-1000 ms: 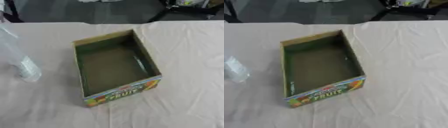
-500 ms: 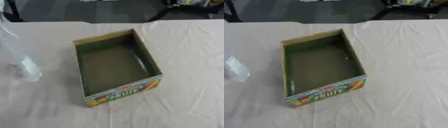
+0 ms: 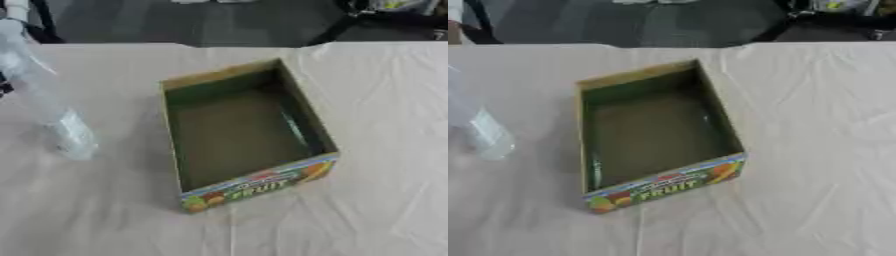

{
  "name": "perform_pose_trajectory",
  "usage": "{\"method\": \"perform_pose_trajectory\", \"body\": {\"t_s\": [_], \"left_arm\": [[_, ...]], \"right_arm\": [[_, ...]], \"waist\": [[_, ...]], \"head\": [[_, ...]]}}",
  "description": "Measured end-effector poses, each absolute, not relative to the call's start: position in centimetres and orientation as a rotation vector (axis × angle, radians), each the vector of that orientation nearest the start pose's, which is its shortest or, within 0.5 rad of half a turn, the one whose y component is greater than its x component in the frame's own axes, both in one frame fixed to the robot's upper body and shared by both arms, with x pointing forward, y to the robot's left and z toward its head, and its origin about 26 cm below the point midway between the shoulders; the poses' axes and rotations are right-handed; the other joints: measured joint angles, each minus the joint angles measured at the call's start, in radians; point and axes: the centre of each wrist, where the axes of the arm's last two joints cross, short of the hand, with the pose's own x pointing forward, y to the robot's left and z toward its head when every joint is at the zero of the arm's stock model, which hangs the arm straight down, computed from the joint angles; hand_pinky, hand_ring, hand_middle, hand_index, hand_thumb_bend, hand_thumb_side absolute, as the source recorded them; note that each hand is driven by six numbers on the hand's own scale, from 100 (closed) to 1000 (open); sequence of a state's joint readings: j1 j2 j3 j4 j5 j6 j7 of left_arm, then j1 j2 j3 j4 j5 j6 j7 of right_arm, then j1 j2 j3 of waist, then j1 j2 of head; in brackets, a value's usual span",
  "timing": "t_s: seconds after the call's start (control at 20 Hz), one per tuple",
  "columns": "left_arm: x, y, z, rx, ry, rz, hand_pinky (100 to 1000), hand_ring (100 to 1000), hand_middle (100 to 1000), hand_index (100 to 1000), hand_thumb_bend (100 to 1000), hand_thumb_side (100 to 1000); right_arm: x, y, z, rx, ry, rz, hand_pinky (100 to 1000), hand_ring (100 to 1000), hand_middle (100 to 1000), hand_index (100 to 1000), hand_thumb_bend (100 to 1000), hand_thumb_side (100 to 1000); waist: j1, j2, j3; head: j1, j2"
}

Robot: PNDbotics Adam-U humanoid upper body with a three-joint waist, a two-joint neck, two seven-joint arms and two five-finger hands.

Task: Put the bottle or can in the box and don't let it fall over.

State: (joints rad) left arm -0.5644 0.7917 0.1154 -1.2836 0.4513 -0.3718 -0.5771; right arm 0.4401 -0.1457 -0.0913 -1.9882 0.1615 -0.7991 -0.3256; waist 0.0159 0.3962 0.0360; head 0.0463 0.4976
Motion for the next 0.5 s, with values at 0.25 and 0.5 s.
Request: {"method": "perform_pose_trajectory", "body": {"t_s": [0.25,0.5], "left_arm": [[37.81,44.01,23.07,0.038,-2.144,-0.808,1000,1000,1000,832,546,381],[37.85,43.91,23.0,0.037,-2.141,-0.814,1000,1000,1000,816,546,378]], "right_arm": [[15.94,-31.54,2.16,-0.532,-2.372,-0.034,1000,1000,1000,1000,100,470],[15.99,-31.52,2.19,-0.534,-2.366,-0.032,1000,1000,1000,1000,100,470]], "waist": [[0.0,0.003,0.0],[0.001,0.004,0.0]], "head": [[0.001,0.0],[0.001,0.0]]}}
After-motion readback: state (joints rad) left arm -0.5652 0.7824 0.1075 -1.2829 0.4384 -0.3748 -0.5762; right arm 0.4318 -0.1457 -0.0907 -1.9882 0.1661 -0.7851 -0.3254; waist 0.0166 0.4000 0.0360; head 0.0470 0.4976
